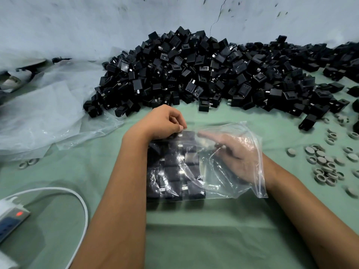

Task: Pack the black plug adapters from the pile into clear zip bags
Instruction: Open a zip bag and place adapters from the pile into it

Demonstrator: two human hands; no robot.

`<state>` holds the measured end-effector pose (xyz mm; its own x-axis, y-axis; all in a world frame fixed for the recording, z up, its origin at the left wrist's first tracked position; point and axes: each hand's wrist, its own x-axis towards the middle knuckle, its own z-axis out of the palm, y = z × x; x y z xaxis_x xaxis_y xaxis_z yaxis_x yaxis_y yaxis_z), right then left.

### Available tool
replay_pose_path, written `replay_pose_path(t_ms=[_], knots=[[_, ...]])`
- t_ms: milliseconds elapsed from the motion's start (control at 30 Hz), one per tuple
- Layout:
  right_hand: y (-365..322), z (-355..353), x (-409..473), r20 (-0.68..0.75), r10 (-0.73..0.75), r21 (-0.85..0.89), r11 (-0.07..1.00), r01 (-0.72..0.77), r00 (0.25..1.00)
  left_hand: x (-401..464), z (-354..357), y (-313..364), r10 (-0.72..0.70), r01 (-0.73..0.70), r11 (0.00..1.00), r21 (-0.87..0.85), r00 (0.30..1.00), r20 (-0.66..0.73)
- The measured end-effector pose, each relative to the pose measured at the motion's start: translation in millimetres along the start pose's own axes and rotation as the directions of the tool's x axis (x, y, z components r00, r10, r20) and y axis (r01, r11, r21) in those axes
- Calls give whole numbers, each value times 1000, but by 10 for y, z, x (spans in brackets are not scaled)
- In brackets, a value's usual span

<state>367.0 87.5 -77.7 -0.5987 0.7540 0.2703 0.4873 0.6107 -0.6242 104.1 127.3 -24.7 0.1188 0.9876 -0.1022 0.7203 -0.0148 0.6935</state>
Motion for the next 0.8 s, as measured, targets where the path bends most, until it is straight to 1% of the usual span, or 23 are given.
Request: replay_pose_path(t_ms=[67,100,167,233,267,300,333,367,433,567,667,700,800], knots=[[-8,4,32,65,0,10,1000,-1,998,-5,0,13,14,-14,1000,0,1000,14],[-10,9,58,76,-29,11,1000,28,997,-7,0,19,19,-20,1000,1,1000,20],[-68,36,100,59,-151,39,988,148,987,-12,-4,30,27,-27,1000,5,999,33],[-147,79,93,15,-220,56,974,219,975,-15,-15,32,34,-34,999,-4,999,42],[-144,109,82,-31,-207,36,977,208,978,-17,-19,30,37,-36,999,-14,998,47],[-130,135,70,-79,-165,-5,986,165,983,-20,-23,28,39,-38,999,-22,998,50],[-113,156,59,-109,-119,-45,992,115,987,-24,-25,24,41,-39,999,-28,998,53],[-97,159,51,-115,-103,-65,993,96,988,-26,-25,20,42,-40,999,-29,998,56],[-59,113,37,-81,-123,-85,990,116,989,-24,-21,13,45,-44,999,-18,998,54],[-17,15,10,-112,-81,-38,996,77,990,-3,-16,4,42,-42,999,-1,998,51],[-19,69,2,-104,-154,-62,987,148,983,5,-14,-5,41,-41,999,5,998,55],[-29,75,6,-109,-158,-52,987,153,981,7,-13,-8,41,-42,999,6,998,57],[-64,65,28,-71,-121,-17,993,120,990,13,-12,-12,41,-41,999,2,997,59]])
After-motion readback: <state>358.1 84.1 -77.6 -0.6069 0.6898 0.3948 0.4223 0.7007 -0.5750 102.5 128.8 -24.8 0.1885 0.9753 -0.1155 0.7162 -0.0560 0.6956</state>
